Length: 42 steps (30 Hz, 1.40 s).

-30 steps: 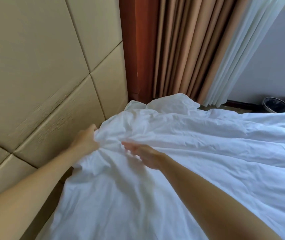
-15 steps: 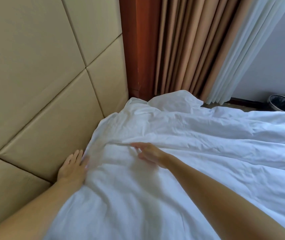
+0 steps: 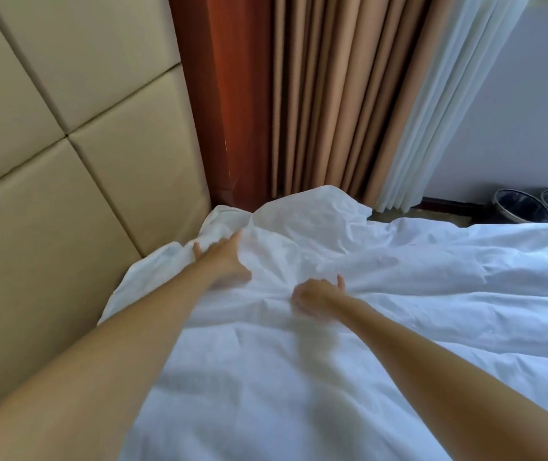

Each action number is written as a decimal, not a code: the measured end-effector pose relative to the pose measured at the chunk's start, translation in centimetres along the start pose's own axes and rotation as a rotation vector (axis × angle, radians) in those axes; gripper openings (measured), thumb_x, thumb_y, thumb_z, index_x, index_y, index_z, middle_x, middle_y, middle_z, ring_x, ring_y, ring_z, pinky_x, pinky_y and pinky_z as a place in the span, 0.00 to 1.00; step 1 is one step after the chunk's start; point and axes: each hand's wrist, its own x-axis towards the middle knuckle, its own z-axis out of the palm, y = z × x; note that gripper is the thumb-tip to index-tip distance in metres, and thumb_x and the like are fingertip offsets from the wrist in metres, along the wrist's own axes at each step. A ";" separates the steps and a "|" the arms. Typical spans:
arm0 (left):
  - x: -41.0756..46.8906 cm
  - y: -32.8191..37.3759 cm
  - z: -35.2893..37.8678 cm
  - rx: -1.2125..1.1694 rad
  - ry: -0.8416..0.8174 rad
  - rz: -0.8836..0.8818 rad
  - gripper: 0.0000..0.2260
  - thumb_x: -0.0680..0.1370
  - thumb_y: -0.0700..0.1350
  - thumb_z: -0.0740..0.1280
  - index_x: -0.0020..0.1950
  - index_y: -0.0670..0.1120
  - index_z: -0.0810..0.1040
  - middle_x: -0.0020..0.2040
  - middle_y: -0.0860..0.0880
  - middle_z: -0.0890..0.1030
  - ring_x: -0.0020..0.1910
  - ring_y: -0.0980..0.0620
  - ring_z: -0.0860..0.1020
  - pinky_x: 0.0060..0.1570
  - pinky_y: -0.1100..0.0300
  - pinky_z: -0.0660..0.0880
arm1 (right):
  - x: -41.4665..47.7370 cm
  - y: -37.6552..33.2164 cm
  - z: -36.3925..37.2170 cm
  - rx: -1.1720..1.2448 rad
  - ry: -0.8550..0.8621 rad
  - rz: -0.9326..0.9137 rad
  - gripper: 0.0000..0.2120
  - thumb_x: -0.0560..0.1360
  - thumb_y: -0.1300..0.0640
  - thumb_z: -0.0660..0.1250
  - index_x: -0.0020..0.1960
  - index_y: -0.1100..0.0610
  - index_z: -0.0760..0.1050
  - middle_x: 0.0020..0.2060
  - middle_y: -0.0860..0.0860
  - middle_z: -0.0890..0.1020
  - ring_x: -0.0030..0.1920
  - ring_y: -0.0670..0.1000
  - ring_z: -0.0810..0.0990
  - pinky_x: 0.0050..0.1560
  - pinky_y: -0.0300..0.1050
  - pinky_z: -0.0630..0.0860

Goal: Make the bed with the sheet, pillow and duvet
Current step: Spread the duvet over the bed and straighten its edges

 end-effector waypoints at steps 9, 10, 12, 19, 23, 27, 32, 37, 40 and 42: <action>-1.4 0.9 4.5 0.071 -0.184 0.488 0.12 0.65 0.34 0.58 0.27 0.48 0.59 0.26 0.51 0.60 0.31 0.52 0.59 0.32 0.59 0.55 | 3.7 3.2 0.5 0.661 0.382 -0.020 0.33 0.72 0.60 0.64 0.74 0.48 0.57 0.72 0.58 0.59 0.60 0.61 0.74 0.62 0.53 0.72; -1.4 1.2 3.9 0.036 -0.305 0.474 0.11 0.62 0.35 0.58 0.25 0.47 0.60 0.25 0.51 0.60 0.30 0.52 0.59 0.31 0.59 0.55 | 3.9 2.7 0.5 0.431 0.301 -0.063 0.35 0.73 0.58 0.65 0.75 0.45 0.54 0.75 0.55 0.51 0.66 0.61 0.68 0.65 0.52 0.67; -0.5 1.9 2.4 -0.076 -0.476 0.371 0.09 0.61 0.37 0.62 0.23 0.48 0.66 0.23 0.53 0.64 0.30 0.53 0.63 0.32 0.60 0.59 | 4.6 2.1 1.2 0.130 0.140 -0.097 0.24 0.76 0.51 0.61 0.72 0.47 0.63 0.73 0.55 0.62 0.69 0.61 0.62 0.67 0.51 0.62; 4.7 0.3 4.2 -0.388 0.168 -0.174 0.30 0.77 0.53 0.64 0.73 0.40 0.60 0.70 0.40 0.68 0.67 0.41 0.68 0.63 0.53 0.67 | 3.9 1.6 3.8 0.194 0.093 -0.085 0.14 0.79 0.59 0.53 0.59 0.61 0.73 0.61 0.59 0.76 0.63 0.60 0.72 0.61 0.49 0.67; 5.2 0.2 7.2 -0.408 -0.136 -0.318 0.42 0.71 0.64 0.66 0.76 0.43 0.54 0.74 0.44 0.62 0.69 0.43 0.68 0.65 0.55 0.66 | 2.6 2.6 4.0 0.274 -0.015 -0.137 0.13 0.79 0.64 0.51 0.44 0.57 0.72 0.58 0.59 0.77 0.57 0.56 0.73 0.54 0.44 0.67; 3.5 1.1 8.2 -0.411 0.167 -0.207 0.15 0.77 0.49 0.64 0.59 0.41 0.75 0.52 0.46 0.80 0.56 0.43 0.77 0.52 0.58 0.70 | 2.1 3.8 5.4 0.835 -0.047 -0.017 0.14 0.78 0.62 0.51 0.52 0.60 0.75 0.50 0.55 0.76 0.48 0.52 0.75 0.50 0.43 0.69; -1.8 2.1 7.0 -0.060 0.760 0.689 0.04 0.61 0.38 0.64 0.33 0.41 0.77 0.31 0.46 0.79 0.33 0.43 0.77 0.41 0.57 0.67 | 0.6 3.2 1.1 1.454 -0.181 0.135 0.38 0.72 0.33 0.59 0.74 0.53 0.58 0.69 0.56 0.68 0.66 0.56 0.72 0.65 0.50 0.66; -8.7 3.0 5.2 0.143 0.271 1.129 0.05 0.64 0.44 0.57 0.30 0.46 0.71 0.30 0.56 0.72 0.35 0.53 0.67 0.37 0.62 0.62 | -1.2 1.3 -1.5 1.410 0.181 0.363 0.13 0.69 0.62 0.64 0.53 0.63 0.71 0.43 0.57 0.78 0.41 0.55 0.77 0.42 0.43 0.75; -8.0 4.2 1.8 -0.612 -0.092 0.303 0.15 0.74 0.49 0.64 0.33 0.40 0.73 0.29 0.55 0.76 0.40 0.48 0.75 0.36 0.65 0.74 | -3.3 0.8 -1.4 1.270 0.281 0.344 0.16 0.75 0.66 0.53 0.62 0.63 0.68 0.48 0.58 0.75 0.46 0.56 0.75 0.40 0.44 0.75; -6.0 4.1 0.5 -1.062 -0.132 -0.200 0.21 0.76 0.58 0.63 0.44 0.38 0.76 0.35 0.46 0.77 0.40 0.45 0.78 0.39 0.59 0.78 | -5.1 0.1 -2.0 1.211 0.318 0.281 0.18 0.76 0.66 0.52 0.65 0.64 0.65 0.53 0.58 0.74 0.51 0.56 0.74 0.48 0.47 0.74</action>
